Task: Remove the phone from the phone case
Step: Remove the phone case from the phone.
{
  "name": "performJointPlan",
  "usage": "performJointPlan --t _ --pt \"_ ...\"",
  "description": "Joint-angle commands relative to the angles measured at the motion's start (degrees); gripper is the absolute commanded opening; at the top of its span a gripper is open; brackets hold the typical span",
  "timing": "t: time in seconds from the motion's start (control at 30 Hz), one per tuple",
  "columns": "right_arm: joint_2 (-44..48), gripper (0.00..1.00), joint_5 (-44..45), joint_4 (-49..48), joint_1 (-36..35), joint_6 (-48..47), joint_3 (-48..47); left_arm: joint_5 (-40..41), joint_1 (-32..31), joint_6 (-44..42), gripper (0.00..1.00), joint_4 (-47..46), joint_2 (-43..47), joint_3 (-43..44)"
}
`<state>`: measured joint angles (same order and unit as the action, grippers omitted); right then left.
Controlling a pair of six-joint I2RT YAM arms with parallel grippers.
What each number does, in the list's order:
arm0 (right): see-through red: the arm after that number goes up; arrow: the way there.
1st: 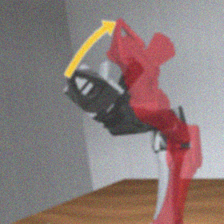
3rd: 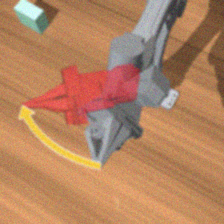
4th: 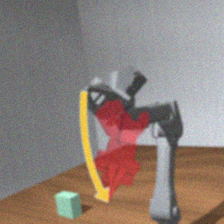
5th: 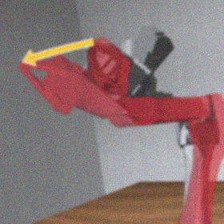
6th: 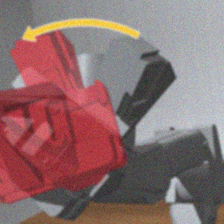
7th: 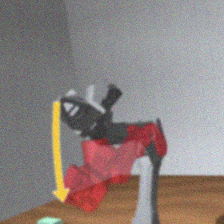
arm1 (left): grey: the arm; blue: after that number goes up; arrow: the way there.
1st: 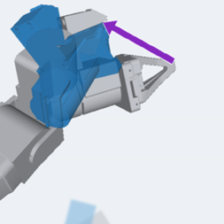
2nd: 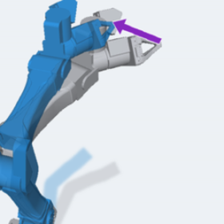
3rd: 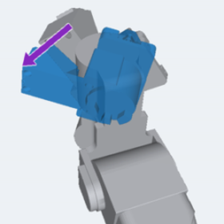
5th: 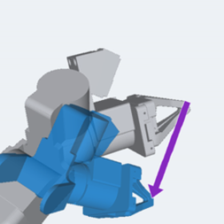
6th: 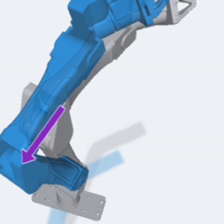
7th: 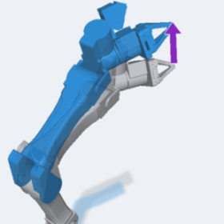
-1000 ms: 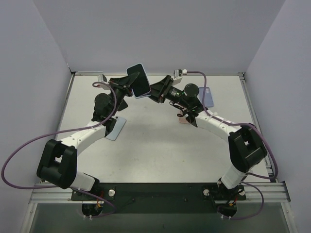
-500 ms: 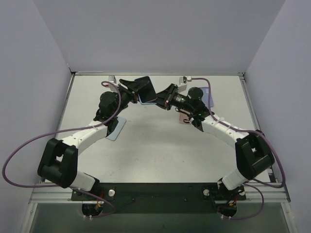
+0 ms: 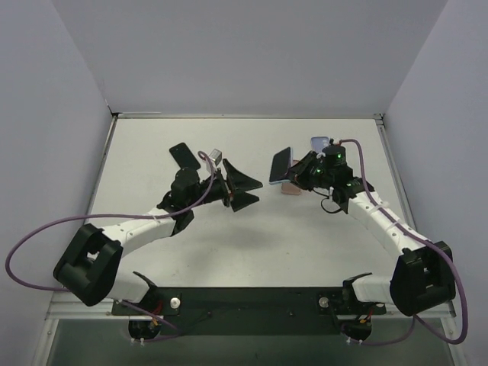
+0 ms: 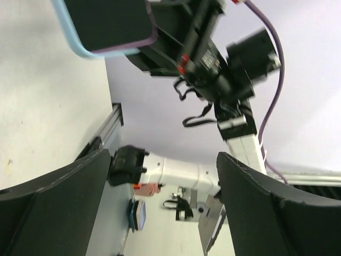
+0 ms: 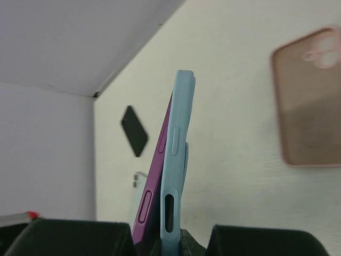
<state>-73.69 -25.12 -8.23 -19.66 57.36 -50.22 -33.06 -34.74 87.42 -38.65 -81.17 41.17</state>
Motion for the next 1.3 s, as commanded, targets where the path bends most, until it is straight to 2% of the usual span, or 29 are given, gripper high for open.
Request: performJointPlan --t 0.0,0.1,0.13,0.2,0.3,0.37,0.4,0.43,0.6,0.73,0.87,1.1,1.17,1.27 --pt "3.1 0.0 9.2 13.5 0.0 -10.9 1.5 -4.6 -0.2 -5.4 0.93 -1.8 8.2 -3.4" --pt "4.5 0.0 17.3 20.3 -5.1 -17.3 0.4 -2.5 0.1 -9.6 0.93 6.4 12.7 -6.0" --pt "4.3 0.0 24.4 22.1 -7.1 -18.8 -0.3 -1.8 0.5 -10.6 0.93 9.4 13.7 -6.9" --pt "2.9 0.0 31.1 26.3 -13.6 -21.2 -1.5 1.1 0.7 -14.3 0.93 14.6 15.9 -6.9" --pt "0.2 0.0 39.3 28.4 -20.4 -21.7 -1.3 7.4 1.3 -18.6 0.93 28.8 18.6 -6.2" --pt "-1.6 0.0 45.1 29.1 -23.4 -21.6 -1.3 7.6 3.4 -16.7 0.93 27.3 19.8 -11.6" --pt "-3.5 0.0 46.6 29.3 -26.3 -21.5 -1.4 6.8 4.2 -13.3 0.93 20.4 19.8 -13.9" --pt "-4.5 0.0 48.3 29.4 -27.5 -21.3 -1.7 6.2 4.9 -12.0 0.93 17.6 19.8 -16.4" --pt "-13.0 0.0 53.8 30.5 -33.9 -20.6 -4.4 6.3 5.2 -15.7 0.93 21.8 17.8 -17.0" --pt "-18.8 0.0 52.3 29.9 -36.4 -19.4 -6.6 5.5 5.2 -17.4 0.92 21.0 16.3 -16.6" --pt "-21.8 0.0 47.6 24.3 -36.5 -19.1 -5.8 3.4 5.0 -18.7 0.91 18.0 12.9 -16.6" --pt "-22.1 0.0 39.1 12.6 -34.6 -18.2 2.6 4.3 3.8 -20.0 0.89 12.1 5.8 -16.8" --pt "-21.6 0.0 34.6 6.5 -33.3 -17.5 5.6 5.1 3.1 -22.6 0.88 12.2 2.6 -14.9" --pt "-21.5 0.0 32.1 3.6 -31.2 -16.6 8.5 5.9 1.3 -25.4 0.87 12.5 -1.9 -11.4"
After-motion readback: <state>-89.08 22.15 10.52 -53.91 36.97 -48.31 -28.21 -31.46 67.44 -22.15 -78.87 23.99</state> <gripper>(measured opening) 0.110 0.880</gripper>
